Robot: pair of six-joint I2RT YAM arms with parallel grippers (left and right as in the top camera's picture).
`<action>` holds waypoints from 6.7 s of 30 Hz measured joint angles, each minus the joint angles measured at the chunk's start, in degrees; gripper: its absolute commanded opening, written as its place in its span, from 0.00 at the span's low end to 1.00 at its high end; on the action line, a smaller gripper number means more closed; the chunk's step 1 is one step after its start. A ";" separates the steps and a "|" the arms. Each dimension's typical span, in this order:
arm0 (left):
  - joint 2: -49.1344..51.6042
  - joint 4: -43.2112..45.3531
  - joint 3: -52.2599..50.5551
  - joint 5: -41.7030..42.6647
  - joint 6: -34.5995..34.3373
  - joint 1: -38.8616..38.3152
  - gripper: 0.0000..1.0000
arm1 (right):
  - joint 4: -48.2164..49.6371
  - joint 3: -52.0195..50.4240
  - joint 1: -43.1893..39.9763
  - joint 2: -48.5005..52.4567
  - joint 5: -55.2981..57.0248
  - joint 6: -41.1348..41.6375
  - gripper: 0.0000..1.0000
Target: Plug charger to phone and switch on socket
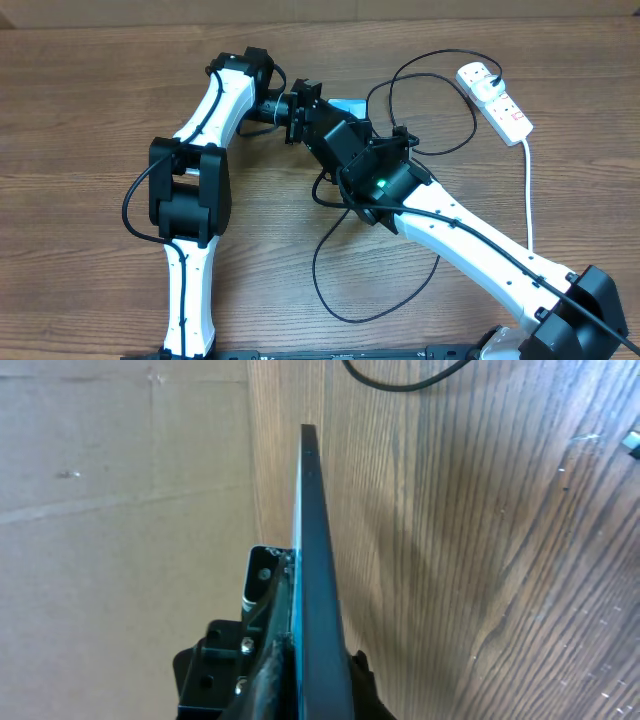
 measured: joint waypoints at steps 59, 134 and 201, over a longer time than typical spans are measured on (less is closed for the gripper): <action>-25.53 0.83 0.92 -83.41 7.89 2.12 0.04 | -21.05 2.12 -13.27 17.29 -35.78 -58.97 0.38; -25.51 13.75 0.87 -13.29 18.05 6.73 0.04 | -15.74 8.35 -4.15 -9.94 -45.16 -88.30 0.04; -25.51 10.91 0.87 -11.21 27.15 6.73 0.04 | -10.38 8.35 -7.56 -7.50 -51.01 -88.21 0.04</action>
